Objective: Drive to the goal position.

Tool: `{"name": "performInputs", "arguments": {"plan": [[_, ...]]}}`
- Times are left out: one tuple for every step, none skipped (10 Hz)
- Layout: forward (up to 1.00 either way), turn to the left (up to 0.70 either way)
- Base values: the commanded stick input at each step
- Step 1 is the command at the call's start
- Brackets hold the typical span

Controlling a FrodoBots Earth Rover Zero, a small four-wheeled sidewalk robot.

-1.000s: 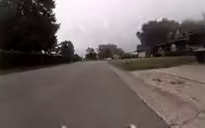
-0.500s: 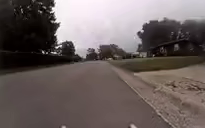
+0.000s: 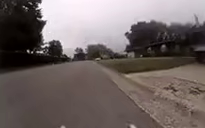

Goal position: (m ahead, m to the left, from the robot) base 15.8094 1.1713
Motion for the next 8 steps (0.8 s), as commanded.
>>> {"name": "performInputs", "arguments": {"plan": [[1.00, 0.00], [1.00, 0.00], [1.00, -0.10], [1.00, -0.24], [1.00, -0.32], [1.00, -0.14], [1.00, 0.00], [1.00, 0.00]]}}
